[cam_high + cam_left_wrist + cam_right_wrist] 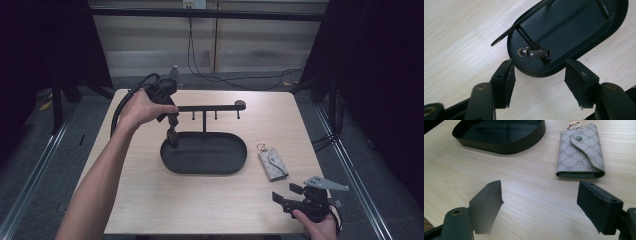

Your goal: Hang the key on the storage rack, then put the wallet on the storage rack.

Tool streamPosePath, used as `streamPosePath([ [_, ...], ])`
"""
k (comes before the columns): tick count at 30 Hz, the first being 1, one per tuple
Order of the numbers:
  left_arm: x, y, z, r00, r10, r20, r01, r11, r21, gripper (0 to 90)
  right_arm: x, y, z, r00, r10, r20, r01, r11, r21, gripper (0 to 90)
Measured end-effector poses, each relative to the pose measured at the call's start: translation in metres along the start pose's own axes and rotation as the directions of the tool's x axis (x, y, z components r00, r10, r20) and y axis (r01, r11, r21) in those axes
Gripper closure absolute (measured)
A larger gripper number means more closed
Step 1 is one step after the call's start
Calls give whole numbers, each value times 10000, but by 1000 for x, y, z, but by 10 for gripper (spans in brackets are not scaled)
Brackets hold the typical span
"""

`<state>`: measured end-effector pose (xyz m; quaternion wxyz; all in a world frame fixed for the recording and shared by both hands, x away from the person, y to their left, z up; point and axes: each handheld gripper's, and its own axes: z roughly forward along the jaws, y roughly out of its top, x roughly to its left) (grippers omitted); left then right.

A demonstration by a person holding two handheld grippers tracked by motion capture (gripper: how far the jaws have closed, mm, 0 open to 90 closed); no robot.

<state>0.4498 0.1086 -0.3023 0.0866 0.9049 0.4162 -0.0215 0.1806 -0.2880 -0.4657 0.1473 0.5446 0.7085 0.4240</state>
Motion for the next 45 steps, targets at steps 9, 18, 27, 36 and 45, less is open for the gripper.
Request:
streamPosePath([
  [9,15,-29,-2,9987,-77,498,145,9903,-1379,299,0,0,0,10000,-5,25,5,10000,18,205],
  [18,13,-55,-3,9985,198,506,-54,9625,-2712,226,0,0,1,10000,11,71,-11,10000,46,205],
  [27,10,-79,10,9965,391,740,-128,9447,-3276,198,0,0,1,10000,28,92,-29,10000,50,204],
  [36,2,-116,21,9945,1044,112,-911,9110,-4022,178,0,0,2,10000,1,77,-2,10000,100,202],
  [45,0,-148,44,9930,1131,326,-873,8933,-4409,178,2,2,6,9999,23,102,-26,9997,233,203],
])
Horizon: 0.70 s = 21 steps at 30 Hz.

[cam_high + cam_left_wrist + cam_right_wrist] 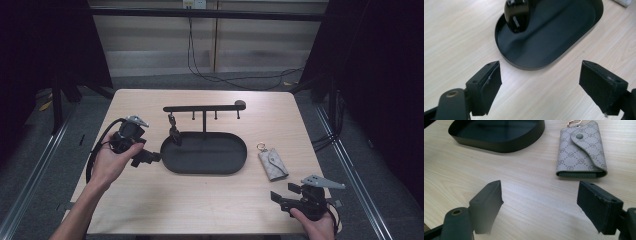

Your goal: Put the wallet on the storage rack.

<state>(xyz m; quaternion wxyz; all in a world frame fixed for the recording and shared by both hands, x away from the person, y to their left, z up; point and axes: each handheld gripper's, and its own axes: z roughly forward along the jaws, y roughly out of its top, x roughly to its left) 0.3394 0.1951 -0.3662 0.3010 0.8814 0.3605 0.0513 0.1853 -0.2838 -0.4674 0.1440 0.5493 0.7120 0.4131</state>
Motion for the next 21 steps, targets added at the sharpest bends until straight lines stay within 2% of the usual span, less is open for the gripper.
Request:
streamPosePath([
  [1,-1,-3,0,10000,-34,-57,33,9999,-113,178,0,0,1,10000,-33,-8,33,10000,8,203],
  [3,-6,-13,1,9994,-336,80,339,9985,-423,183,1,0,0,10000,-21,7,21,10000,0,203],
  [5,-12,-25,4,9991,-275,310,287,9988,-401,202,0,0,0,10000,29,16,-29,10000,-38,203],
  [9,-16,-44,6,9983,-420,398,450,9960,-772,202,-2,1,0,10000,66,-54,-67,10000,-32,202],
  [11,-17,-53,5,9977,-550,406,592,9921,-1106,202,-2,0,0,10000,43,-71,-43,10000,-25,200],
  [13,-18,-64,4,9969,-745,246,773,9863,-1459,202,-3,1,-1,9999,112,-108,-113,9999,-111,193],
  [16,-19,-76,5,9962,-844,196,865,9837,-1575,202,-5,2,-1,9994,3,-344,-9,9999,-159,156],
  [21,-23,-98,12,9945,-921,503,999,9777,-1847,202,-7,7,4,9995,29,-319,-29,10000,-11,163],
])
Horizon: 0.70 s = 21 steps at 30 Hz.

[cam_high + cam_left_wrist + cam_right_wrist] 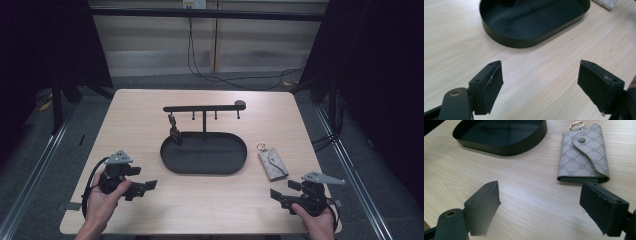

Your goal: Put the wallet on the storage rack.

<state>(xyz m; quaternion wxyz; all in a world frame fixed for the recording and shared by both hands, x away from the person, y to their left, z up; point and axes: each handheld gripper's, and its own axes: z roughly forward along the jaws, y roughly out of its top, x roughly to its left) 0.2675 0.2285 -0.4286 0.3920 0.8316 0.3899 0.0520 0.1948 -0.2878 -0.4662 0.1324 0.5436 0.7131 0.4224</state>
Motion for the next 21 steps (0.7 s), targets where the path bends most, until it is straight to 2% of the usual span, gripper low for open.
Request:
streamPosePath([
  [3,-1,-11,3,10000,-52,-62,52,10000,-37,202,-1,7,0,9999,23,118,-25,9999,97,164],
  [4,-1,-13,4,10000,-48,64,48,10000,75,201,-1,9,-1,9999,15,106,-16,10000,75,164],
  [8,-5,-25,3,10000,-29,58,28,9998,188,202,-4,23,-5,9999,-107,-107,106,9999,-118,196],
  [12,-8,-37,3,9996,-286,-1,285,9994,201,194,-6,38,-5,9997,-233,-7,233,9997,-25,195],
  [13,-9,-39,2,9995,-245,-216,247,9997,76,194,-7,42,-3,9996,-276,110,275,9996,59,197],
  [14,-9,-39,1,9997,-165,-187,166,9998,70,194,-8,46,1,9992,-338,212,331,9990,312,194],
  [16,-8,-39,-3,9997,-217,69,217,9997,-103,180,-9,52,6,9986,-433,306,416,9976,559,193],
  [18,-10,-42,-3,9997,-98,209,97,9999,59,165,-10,58,11,9983,-454,360,423,9958,811,192],
  [20,-12,-47,-4,9999,-91,104,93,9999,-101,161,-11,63,16,9989,-234,401,193,9948,1001,201],
  [21,-13,-48,-4,9997,-69,228,70,10000,-47,161,-11,65,18,9990,-94,446,41,9930,1178,201],
])
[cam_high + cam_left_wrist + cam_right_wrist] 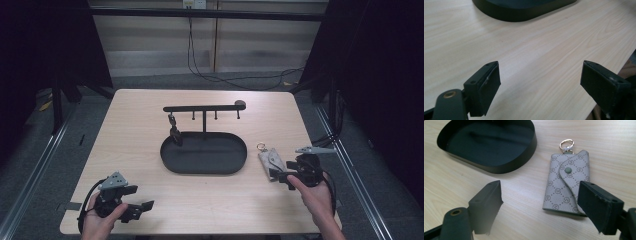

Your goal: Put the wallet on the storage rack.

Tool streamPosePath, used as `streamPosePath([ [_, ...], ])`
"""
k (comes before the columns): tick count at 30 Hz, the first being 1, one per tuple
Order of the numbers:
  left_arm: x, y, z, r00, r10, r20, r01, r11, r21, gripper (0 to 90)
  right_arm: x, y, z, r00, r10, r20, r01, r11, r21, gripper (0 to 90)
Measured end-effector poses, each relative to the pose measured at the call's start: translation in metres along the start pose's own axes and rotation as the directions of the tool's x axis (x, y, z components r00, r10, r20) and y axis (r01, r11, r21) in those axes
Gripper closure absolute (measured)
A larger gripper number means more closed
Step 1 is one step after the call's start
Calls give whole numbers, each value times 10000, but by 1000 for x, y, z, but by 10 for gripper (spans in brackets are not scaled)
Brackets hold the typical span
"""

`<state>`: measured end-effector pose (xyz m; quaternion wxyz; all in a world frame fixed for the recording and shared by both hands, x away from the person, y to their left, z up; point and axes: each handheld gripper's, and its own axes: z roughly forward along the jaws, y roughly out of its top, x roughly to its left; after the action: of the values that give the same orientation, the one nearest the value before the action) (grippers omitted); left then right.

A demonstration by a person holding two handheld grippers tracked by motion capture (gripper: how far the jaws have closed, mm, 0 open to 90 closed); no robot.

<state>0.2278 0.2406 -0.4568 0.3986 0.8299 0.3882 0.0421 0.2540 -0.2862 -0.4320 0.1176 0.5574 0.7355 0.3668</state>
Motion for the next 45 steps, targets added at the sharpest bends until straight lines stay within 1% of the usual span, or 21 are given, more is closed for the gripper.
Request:
streamPosePath([
  [3,-3,-6,-2,9999,84,-121,-86,9998,-158,162,0,5,7,9999,10,134,-16,9991,412,201],
  [4,-4,-8,-3,10000,73,2,-73,9998,-204,163,-1,6,9,9999,79,128,-85,9989,472,205],
  [6,-3,-10,-5,10000,60,9,-59,9993,-374,180,-3,10,12,9996,188,206,-200,9980,600,208],
  [7,-3,-11,-6,10000,-12,64,15,9989,-461,182,-5,11,14,9994,265,208,-278,9975,654,211],
  [8,-2,-10,-7,9999,-157,20,158,9973,-717,192,-6,14,15,9993,302,235,-319,9968,737,213],
  [10,2,-9,-7,9995,-218,213,233,9970,-737,191,-9,18,18,9991,318,286,-343,9953,901,217],
  [12,7,-10,-5,9984,-456,347,482,9959,-761,190,-12,20,21,9988,289,386,-326,9945,999,217],
  [15,10,-11,-4,9966,-638,517,675,9950,-735,190,-16,26,23,9979,405,507,-466,9909,1262,218],
  [18,9,-11,-4,9966,-554,602,595,9959,-678,190,-19,31,25,9967,582,566,-654,9887,1349,224],
  [20,9,-11,-4,9963,-553,660,599,9958,-688,190,-21,35,27,9960,531,713,-635,9863,1521,223],
  [22,9,-11,-4,9964,-588,608,635,9949,-785,190,-22,37,30,9960,554,699,-667,9831,1706,230],
  [25,10,-11,-5,9956,-729,588,774,9940,-775,190,-24,44,37,9952,485,848,-657,9747,2138,227],
  [28,11,-11,-6,9959,-676,606,728,9934,-884,190,-25,50,41,9946,430,947,-647,9687,2396,226],
  [30,10,-11,-5,9957,-667,638,717,9943,-792,190,-25,54,44,9943,412,984,-656,9635,2596,233],
  [33,10,-11,-5,9959,-603,667,656,9947,-796,190,-26,59,50,9934,258,1117,-589,9510,3035,247],
  [36,10,-11,-5,9957,-623,684,673,9950,-744,190,-30,62,56,9913,179,1307,-630,9347,3499,258],
  [38,10,-11,-4,9953,-650,722,702,9949,-718,190,-31,63,59,9929,293,1155,-690,9319,3562,263],
  [39,10,-11,-4,9953,-632,731,685,9950,-726,190,-31,64,60,9927,323,1162,-734,9265,3690,258],
  [40,10,-11,-4,9953,-620,750,673,9953,-702,190,-31,65,62,9932,258,1133,-669,9241,3762,257],
  [42,10,-11,-3,9957,-534,759,581,9964,-612,190,-31,68,65,9937,177,1103,-614,9117,4063,247],
  [45,9,-11,-3,9958,-518,748,563,9966,-594,190,-29,70,68,9933,-6,1154,-490,9033,4262,233],
])
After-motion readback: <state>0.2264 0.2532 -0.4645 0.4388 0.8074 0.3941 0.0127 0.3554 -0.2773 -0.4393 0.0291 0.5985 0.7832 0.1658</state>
